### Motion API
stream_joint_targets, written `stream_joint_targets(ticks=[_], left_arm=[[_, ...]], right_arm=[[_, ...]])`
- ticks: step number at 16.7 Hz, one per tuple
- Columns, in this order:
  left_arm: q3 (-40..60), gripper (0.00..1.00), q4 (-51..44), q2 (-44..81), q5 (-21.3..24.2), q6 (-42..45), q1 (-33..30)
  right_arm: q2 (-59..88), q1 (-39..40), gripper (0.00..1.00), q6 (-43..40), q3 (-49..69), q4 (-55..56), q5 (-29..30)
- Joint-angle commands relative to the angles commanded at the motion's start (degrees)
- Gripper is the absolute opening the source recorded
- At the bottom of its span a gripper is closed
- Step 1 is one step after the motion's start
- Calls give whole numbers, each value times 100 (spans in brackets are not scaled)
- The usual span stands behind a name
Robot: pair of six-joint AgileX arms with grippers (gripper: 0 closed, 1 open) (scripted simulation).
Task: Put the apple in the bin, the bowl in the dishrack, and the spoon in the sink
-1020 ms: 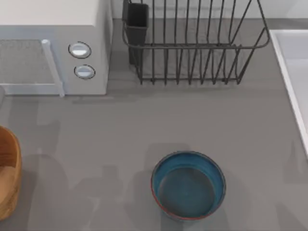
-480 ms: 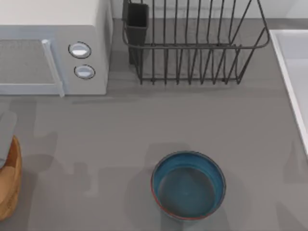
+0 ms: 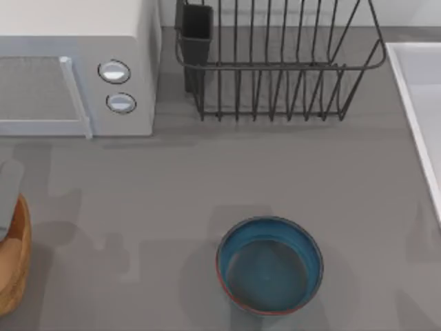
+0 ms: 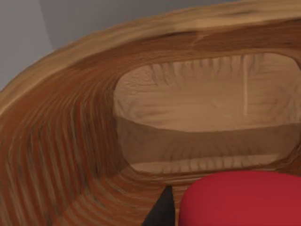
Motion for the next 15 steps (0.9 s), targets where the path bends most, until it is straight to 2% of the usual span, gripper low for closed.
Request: stream_joint_targets(ticks=[7,15], left_arm=[[0,98,0,0,0,0,0],[0,100,0,0,0,0,0]], right_arm=[[0,0,100,0,0,0,0],[0,0,100,0,0,0,0]])
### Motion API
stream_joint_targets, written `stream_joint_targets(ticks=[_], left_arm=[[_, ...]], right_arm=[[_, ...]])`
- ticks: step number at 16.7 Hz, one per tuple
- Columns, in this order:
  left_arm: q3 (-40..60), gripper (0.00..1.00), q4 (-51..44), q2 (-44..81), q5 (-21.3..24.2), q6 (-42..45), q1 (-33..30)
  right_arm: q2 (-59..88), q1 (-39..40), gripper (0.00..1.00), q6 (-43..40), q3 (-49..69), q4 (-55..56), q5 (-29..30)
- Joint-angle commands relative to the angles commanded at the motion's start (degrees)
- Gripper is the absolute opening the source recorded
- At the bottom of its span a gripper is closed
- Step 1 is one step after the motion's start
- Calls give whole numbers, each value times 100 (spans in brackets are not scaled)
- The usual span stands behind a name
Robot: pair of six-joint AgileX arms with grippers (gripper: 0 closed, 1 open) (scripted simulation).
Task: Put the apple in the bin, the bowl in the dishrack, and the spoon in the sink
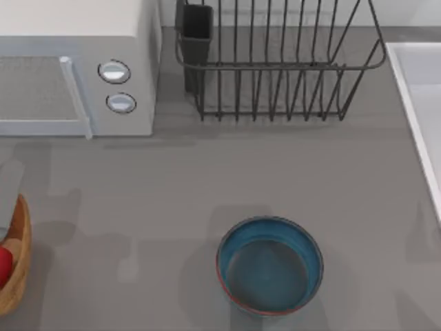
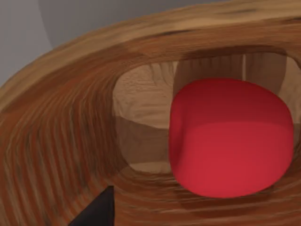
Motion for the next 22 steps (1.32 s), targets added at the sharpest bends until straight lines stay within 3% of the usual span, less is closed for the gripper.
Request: stream_joint_targets(ticks=[5,9,14,22], left_arm=[[-100,100,293,-353,-59,-299,-121],[-882,100,1277,-1472,-91,-1402,-163],[-2452,100,2139,-2794,-119,-3384,-52],[-4529,100,4528,-6452,-257,-7790,-207]], right_arm=[[0,0,100,0,0,0,0],[0,0,100,0,0,0,0],[0,0,100,0,0,0,0],[0,0,100,0,0,0,0]])
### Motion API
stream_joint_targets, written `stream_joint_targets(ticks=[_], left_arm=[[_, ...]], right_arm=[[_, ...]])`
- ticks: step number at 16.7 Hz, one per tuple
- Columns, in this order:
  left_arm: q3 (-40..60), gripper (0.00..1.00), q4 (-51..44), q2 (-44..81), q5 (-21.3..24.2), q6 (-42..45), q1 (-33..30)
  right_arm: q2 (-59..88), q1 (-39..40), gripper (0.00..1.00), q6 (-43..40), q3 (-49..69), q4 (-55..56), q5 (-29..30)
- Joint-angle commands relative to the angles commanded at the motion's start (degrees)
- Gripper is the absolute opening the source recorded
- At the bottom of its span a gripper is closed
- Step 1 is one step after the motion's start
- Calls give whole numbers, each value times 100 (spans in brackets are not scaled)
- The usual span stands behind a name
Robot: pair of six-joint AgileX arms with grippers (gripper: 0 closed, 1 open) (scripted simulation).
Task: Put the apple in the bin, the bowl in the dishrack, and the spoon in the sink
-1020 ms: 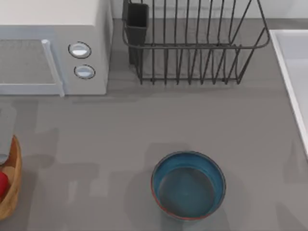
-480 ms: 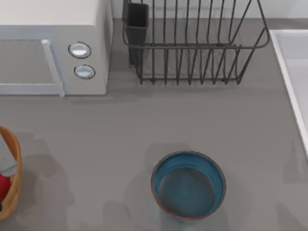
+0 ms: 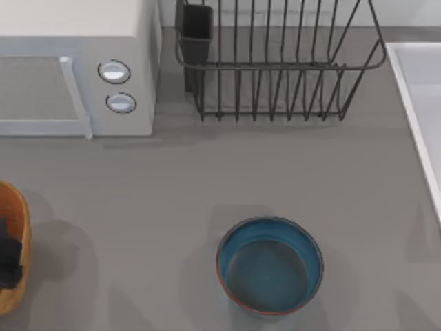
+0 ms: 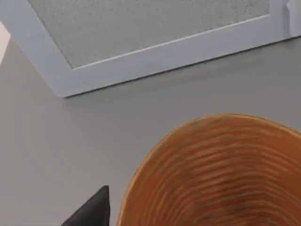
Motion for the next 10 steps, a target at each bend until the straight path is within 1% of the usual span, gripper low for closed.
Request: stream_joint_targets(ticks=[3,5,7,10], left_arm=[[-687,100,1036,-1127,-13,-1078,-2],[-963,100,1484,-1618,37,-1526,-97],[-1099,100,1720,-1880,113,-1757,-217],[-1125,100,1757,-1922,132,-1793,-245]], right_arm=[[0,0,100,0,0,0,0],[0,0,100,0,0,0,0],[0,0,100,0,0,0,0],[0,0,100,0,0,0,0]])
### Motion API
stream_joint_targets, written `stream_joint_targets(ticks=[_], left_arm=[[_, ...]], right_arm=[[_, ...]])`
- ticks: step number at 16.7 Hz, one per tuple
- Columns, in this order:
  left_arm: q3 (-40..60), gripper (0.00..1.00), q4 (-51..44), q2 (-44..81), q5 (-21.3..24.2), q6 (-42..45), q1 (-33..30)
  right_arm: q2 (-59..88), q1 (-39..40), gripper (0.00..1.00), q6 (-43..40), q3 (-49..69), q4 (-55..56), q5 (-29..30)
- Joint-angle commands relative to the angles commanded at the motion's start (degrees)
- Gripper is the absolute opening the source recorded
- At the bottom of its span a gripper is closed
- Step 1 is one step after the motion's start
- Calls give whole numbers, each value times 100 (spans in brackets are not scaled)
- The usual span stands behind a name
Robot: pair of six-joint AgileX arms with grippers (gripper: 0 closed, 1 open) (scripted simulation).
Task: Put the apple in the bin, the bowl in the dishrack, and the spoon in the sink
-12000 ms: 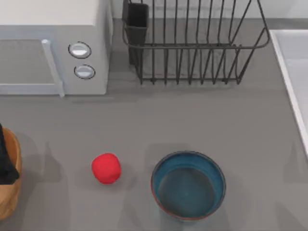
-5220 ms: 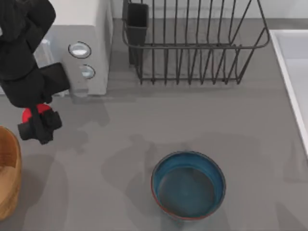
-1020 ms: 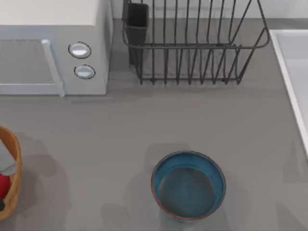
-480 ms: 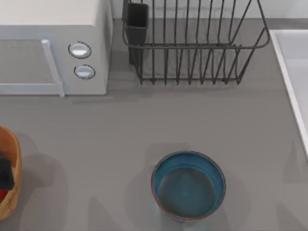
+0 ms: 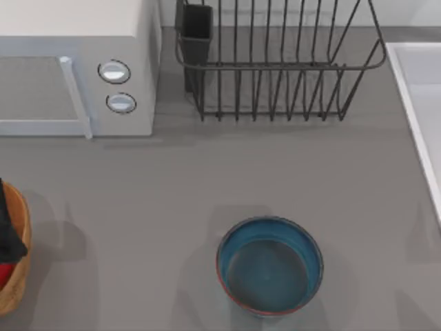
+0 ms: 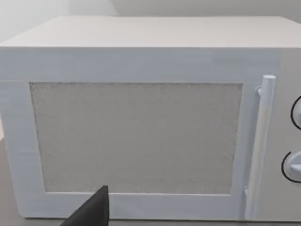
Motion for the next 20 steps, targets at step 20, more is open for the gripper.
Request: stream_joint_targets(ticks=[20], left_arm=[[0,100,0,0,0,0,0]], right_arm=[[7232,2888,100,2973,5557,-5010,-50]])
